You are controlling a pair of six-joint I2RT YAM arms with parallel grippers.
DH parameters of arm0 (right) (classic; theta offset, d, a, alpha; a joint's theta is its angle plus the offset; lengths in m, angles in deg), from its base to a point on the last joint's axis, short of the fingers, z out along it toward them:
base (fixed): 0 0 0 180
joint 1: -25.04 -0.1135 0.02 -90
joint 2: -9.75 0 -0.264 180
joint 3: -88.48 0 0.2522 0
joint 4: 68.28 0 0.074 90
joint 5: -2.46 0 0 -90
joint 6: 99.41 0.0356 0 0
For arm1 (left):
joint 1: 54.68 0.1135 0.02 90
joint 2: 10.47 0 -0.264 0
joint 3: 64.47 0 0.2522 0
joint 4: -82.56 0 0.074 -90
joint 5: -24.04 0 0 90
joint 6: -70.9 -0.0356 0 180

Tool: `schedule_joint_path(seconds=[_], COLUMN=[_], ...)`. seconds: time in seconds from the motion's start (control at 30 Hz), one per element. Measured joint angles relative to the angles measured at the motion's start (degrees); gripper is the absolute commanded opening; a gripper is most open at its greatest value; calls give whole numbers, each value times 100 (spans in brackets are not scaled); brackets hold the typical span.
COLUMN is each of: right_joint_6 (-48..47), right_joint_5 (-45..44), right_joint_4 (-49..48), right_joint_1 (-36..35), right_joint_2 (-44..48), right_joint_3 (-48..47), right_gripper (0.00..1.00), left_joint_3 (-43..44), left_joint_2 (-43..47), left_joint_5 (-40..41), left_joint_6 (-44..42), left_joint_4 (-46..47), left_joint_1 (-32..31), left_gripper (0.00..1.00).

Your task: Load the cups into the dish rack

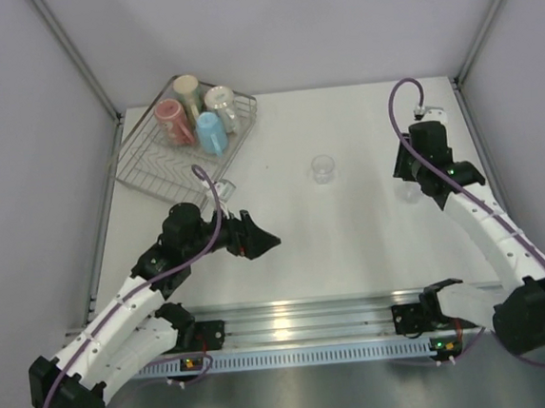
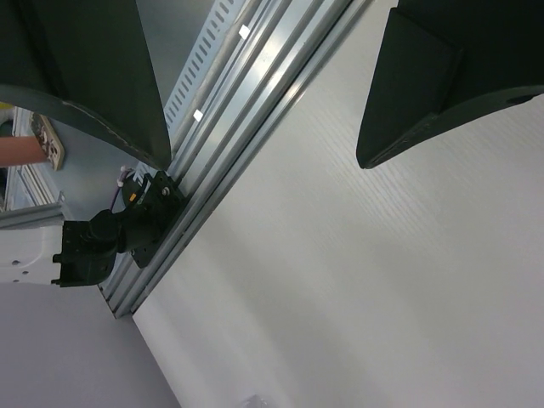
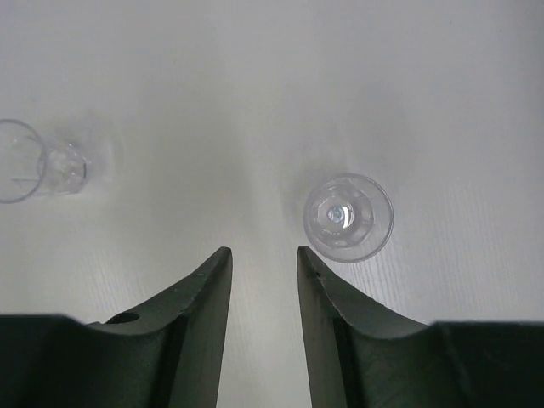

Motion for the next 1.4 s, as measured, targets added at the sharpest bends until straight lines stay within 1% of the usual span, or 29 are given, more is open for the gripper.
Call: schedule_joint_path(seconds=[0.13,0.3,0.43,0.63,0.73,0.77,0.8,0.83,0.87,0.9,0.97,1.07,1.13,1.27,1.4], right_joint_6=[-232,-476,-614,-758,-804,-820,-837,-841,-850,-868,-861,-798,-682,-339,284], right_joint_5=[273,485,566,581,581,584,584,601,625,662,793,1316,1790,2662,3528], right_joint_4=[-111,-177,-323,-592,-686,-693,-693,-706,-715,-719,-767,-807,-920,-1300,-2024], right_joint_1=[245,446,623,774,789,789,789,789,789,789,791,793,789,782,741], right_joint_2=[-542,-964,-1237,-1587,-1731,-1770,-1801,-1821,-1829,-1829,-1808,-1650,-1335,-348,695], right_joint_3=[131,479,573,669,704,713,713,713,713,713,708,737,885,1373,1998], right_gripper=[36,36,35,32,26,21,18,14,4,0,0,0,0,0,0], left_joint_3=[-136,-168,-293,-326,-326,-326,-326,-326,-323,-323,-323,-321,-299,-256,-256], left_joint_2=[210,251,391,404,354,330,302,273,238,208,177,168,166,162,181], left_joint_5=[63,70,118,229,243,251,262,264,264,262,262,251,225,162,146], left_joint_6=[74,170,195,221,232,247,271,295,323,339,372,468,549,863,1303], left_joint_4=[35,109,118,127,129,127,131,133,133,131,129,142,151,323,688], left_joint_1=[0,0,0,0,0,0,0,0,0,0,0,0,0,0,0], left_gripper=[96,96,96,95,95,95,95,95,95,95,95,96,96,96,95])
